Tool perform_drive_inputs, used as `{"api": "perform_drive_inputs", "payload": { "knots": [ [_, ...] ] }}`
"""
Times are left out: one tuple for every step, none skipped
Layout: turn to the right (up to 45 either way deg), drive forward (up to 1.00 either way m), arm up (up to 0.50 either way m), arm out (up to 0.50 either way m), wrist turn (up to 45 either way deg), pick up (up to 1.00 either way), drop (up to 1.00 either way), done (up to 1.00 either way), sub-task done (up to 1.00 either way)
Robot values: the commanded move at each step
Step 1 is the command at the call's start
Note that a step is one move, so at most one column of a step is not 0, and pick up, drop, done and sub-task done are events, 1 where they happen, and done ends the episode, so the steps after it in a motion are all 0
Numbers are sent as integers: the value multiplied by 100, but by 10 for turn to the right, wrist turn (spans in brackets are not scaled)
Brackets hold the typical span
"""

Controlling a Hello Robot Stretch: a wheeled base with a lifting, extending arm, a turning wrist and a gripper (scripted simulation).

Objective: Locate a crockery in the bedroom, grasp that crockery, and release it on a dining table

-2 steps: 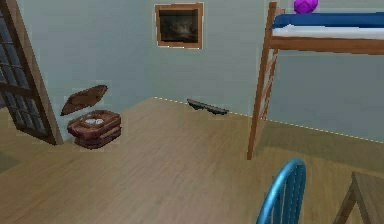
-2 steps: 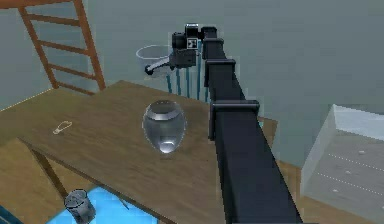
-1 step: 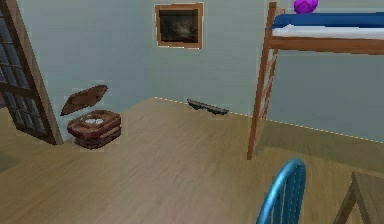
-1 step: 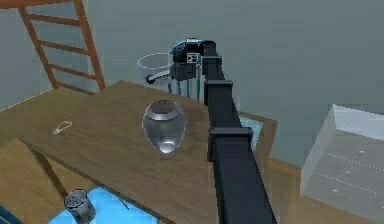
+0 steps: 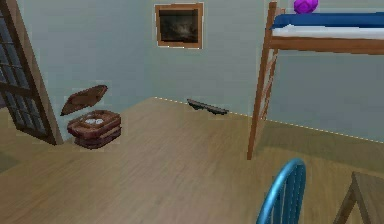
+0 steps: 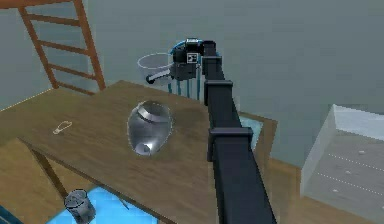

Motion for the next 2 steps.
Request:
{"api": "perform_drive_inputs", "payload": {
  "knots": [
    [0, 0, 0, 0, 0, 0, 100, 0, 0],
    [0, 0, 4, 0, 0, 0, 0, 0, 0]
  ]
}}
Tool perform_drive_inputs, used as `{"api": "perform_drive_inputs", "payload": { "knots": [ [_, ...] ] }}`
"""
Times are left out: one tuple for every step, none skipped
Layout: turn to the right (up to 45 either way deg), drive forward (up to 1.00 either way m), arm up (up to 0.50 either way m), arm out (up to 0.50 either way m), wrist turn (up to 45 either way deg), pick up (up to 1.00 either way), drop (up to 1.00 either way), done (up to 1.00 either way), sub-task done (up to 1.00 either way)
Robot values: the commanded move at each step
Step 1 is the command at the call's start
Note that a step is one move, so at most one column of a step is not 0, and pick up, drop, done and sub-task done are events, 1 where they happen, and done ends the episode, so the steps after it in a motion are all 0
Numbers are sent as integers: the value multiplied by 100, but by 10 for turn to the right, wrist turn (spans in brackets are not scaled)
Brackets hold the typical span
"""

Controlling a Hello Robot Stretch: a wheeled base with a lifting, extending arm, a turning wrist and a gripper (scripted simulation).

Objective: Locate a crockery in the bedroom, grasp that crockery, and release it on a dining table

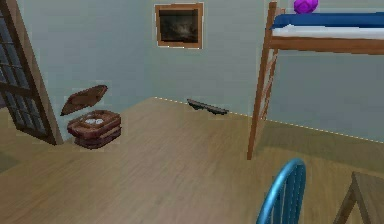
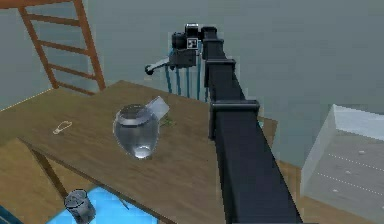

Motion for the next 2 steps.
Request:
{"api": "perform_drive_inputs", "payload": {
  "knots": [
    [0, 0, 0, -8, 0, 0, 0, 0, 0],
    [0, 0, 0, 0, 0, 0, 0, 100, 0]
  ]
}}
